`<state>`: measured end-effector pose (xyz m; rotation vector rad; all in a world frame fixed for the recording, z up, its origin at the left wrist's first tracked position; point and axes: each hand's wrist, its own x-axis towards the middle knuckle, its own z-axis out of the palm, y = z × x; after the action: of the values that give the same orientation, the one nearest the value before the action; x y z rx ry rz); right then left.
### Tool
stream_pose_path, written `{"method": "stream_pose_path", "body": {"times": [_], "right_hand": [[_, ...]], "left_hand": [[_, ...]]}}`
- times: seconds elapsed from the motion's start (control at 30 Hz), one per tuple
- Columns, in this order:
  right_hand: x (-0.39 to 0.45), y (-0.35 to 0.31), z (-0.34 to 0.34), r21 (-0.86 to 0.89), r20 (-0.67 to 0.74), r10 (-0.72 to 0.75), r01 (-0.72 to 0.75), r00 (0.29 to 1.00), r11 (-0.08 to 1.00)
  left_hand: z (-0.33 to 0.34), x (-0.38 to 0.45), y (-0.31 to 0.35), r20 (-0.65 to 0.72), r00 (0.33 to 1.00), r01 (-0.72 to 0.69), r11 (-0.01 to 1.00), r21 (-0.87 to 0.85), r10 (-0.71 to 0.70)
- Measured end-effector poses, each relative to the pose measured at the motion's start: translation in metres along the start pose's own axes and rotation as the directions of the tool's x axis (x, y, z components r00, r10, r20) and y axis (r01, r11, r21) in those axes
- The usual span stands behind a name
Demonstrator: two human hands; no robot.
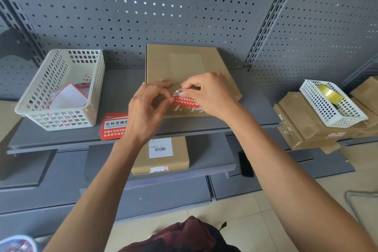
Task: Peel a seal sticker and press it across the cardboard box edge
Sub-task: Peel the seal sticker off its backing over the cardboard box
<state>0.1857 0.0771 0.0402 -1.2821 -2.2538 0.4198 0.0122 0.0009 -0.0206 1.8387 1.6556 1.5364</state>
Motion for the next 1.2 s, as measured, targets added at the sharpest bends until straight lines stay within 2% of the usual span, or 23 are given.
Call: {"method": "stream_pose_path", "body": {"times": [0.43,0.97,1.07,1.2], "right_hand": [[0.000,0.001,-0.005,-0.010,0.046,-0.007,0.008,0.999,1.000],[-0.002,-0.001,-0.008,0.073,0.047,0.010,-0.013,0.999,0.997],[-0.004,-0.003,-0.011,0.062,0.051,0.007,-0.010,0.999,0.998],[-0.004,-0.004,-0.010,0.045,0.073,0.003,-0.006,0.997,0.999]], "left_hand": [[0.000,0.003,0.003,0.036,0.999,0.012,0.997,0.072,-0.014],[0.001,0.001,0.011,-0.001,0.995,0.101,0.994,0.037,-0.101],[0.004,0.003,0.011,0.010,1.000,0.025,0.987,0.157,-0.027],[0.005,0.003,0.013,0.019,1.000,0.021,0.988,0.156,-0.024]]}}
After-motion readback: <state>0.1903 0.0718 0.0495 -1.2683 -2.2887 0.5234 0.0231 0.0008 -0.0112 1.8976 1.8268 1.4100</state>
